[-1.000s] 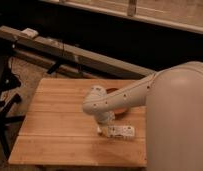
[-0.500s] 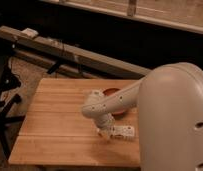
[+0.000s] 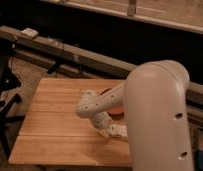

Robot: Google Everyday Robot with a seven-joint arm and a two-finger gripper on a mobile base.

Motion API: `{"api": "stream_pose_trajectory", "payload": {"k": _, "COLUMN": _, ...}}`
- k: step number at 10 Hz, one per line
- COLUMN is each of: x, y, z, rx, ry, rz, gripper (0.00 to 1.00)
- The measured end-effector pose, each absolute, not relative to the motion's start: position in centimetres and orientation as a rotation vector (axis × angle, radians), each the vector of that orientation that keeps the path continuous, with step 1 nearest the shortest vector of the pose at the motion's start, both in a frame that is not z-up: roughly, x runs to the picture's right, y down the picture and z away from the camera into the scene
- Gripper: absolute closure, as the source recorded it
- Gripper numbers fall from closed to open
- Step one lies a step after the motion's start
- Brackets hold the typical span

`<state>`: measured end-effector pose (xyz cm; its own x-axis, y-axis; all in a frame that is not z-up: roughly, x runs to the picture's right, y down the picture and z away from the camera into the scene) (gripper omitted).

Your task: Place the bottle in the ceramic bowl

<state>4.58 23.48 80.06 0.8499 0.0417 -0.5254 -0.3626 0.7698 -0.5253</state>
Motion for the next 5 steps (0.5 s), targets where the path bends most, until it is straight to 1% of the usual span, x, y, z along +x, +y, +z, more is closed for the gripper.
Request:
{"api": "stream_pose_trajectory", "payload": {"k": 1, "x": 4.2, "y": 22.4, "z": 79.1, "rx": -0.652, "ry": 0.492, "rz": 0.236, "gripper": 0.95}}
{"api": "stream_pose_trajectory", "payload": {"k": 2, "x": 3.5, "y": 20.8, "z": 77.7, "rx": -0.639, "ry": 0.453, "rz": 0.240, "gripper": 1.00}}
{"api": "stream_pose_trajectory", "payload": {"k": 5, "x": 0.6, "y": 16.6, "z": 73.8, "rx": -0.620, "ry": 0.337, "rz": 0.240, "gripper": 1.00}}
